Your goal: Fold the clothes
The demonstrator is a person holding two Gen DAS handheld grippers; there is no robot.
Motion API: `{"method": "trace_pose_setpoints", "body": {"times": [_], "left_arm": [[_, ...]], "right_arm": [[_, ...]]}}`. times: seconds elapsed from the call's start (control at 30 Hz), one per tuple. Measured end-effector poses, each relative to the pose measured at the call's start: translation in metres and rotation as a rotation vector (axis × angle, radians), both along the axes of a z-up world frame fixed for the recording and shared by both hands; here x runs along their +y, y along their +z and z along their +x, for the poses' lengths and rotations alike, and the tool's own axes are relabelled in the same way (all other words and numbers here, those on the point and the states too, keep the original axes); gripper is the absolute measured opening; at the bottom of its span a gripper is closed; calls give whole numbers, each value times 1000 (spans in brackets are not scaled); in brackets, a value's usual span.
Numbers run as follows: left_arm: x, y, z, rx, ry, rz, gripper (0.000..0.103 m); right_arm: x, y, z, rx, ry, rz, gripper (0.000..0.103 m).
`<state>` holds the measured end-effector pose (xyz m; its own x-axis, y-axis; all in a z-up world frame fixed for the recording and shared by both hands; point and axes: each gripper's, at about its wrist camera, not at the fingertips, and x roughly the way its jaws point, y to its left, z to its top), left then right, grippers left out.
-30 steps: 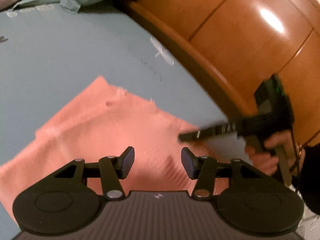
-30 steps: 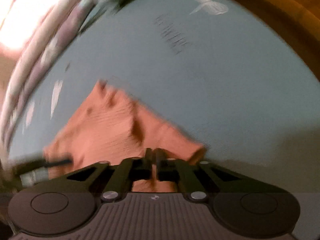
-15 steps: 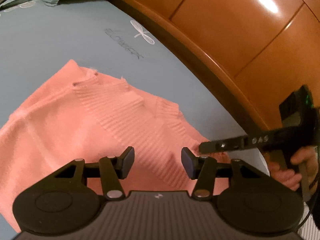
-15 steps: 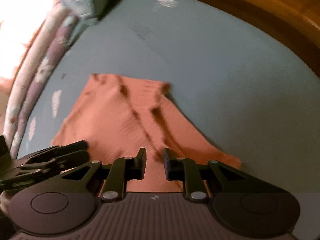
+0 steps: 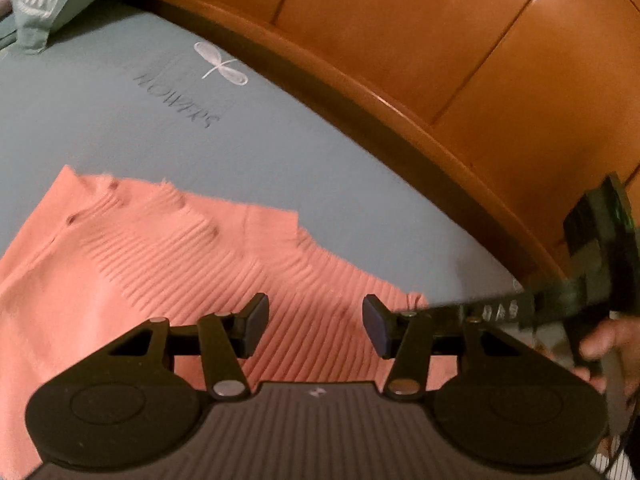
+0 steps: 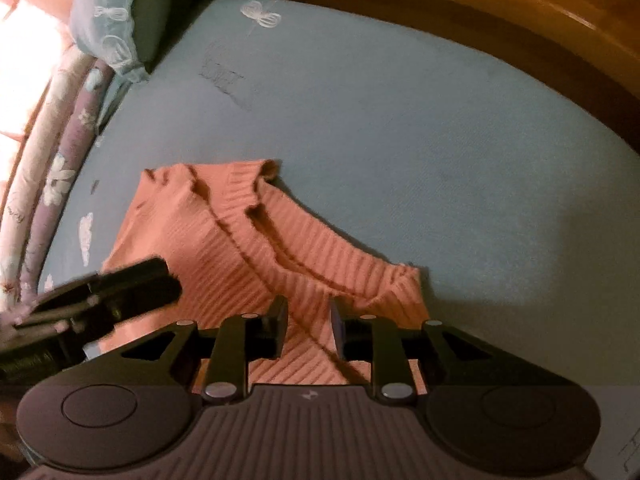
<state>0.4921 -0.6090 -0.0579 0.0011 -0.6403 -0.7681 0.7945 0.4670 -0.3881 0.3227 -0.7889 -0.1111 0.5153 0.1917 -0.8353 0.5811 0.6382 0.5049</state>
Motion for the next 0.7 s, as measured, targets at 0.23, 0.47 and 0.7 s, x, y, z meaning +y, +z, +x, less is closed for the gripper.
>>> {"method": "trace_pose_setpoints", "body": {"times": [0.23,0.47,0.7], "left_arm": [[-45,-25,6,74,39,-3,51],[-72,-53,21,156,82,29,54],[-68,-28,31,136,100,-28,54]], "right_arm": [[-12,-12,-10,-28,-61,63,26],[-10,-12,-18,-31,-64,77,27],[-3,13,-54,-77,-85,-61,26]]}}
